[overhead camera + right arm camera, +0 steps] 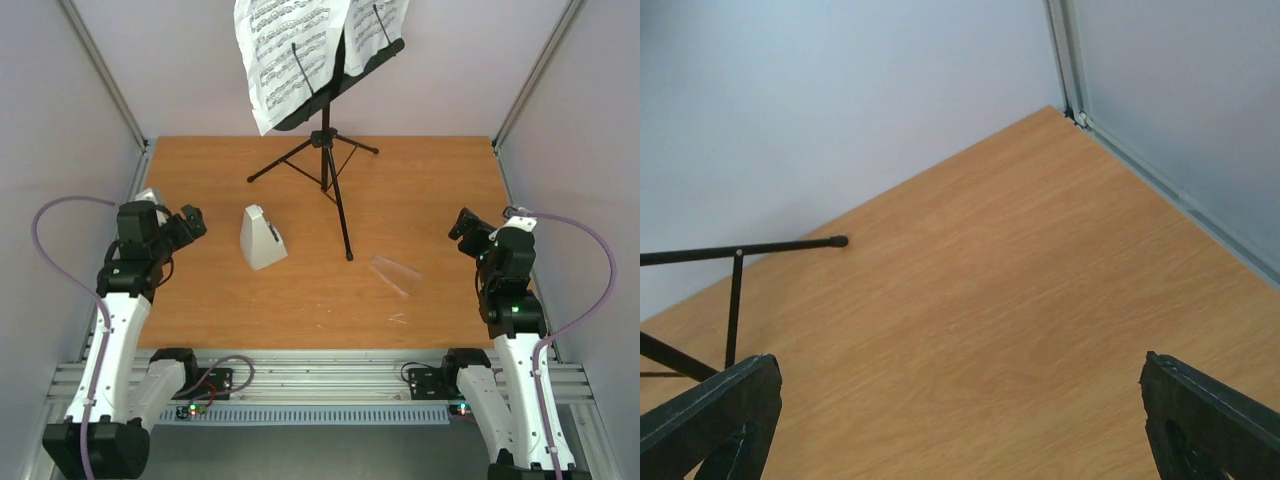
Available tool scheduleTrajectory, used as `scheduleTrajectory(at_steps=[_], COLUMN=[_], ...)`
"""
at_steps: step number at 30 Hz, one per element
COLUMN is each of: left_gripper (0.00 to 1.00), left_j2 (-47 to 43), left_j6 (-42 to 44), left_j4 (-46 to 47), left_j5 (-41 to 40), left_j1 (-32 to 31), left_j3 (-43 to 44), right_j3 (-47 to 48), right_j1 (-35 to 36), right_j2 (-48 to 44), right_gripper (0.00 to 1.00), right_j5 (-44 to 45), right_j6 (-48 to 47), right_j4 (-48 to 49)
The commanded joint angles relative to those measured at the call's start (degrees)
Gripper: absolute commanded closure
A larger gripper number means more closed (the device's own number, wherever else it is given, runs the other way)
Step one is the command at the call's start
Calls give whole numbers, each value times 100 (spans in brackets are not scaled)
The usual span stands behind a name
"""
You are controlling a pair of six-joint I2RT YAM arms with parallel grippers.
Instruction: Pack up the instrument practice props
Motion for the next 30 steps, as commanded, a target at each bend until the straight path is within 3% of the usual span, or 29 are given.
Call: scheduleTrajectory(at_steps=[1,10,15,22,30], left_gripper=[1,1,1,1,1], left_j2=[160,110,12,441,1411], left_j6=[104,46,-57,-323,-582], left_j4=[-218,-750,-645,-773,-399], left_j5=[156,198,921,-250,-1367], left_j1=[27,22,-172,-2002,-3045], left_j3=[307,447,345,545,930], right_j3=[86,143,147,137,92], right_j1=[7,7,7,7,7], right_j2=[-21,-94,-154,79,129], right_gripper=[1,1,2,1,1], right_j5=[-324,-716,-1329,-1991,-2022], right_j6=[-83,-240,-295,-350,-396], right_j4=[-75,-182,-239,-184,-214])
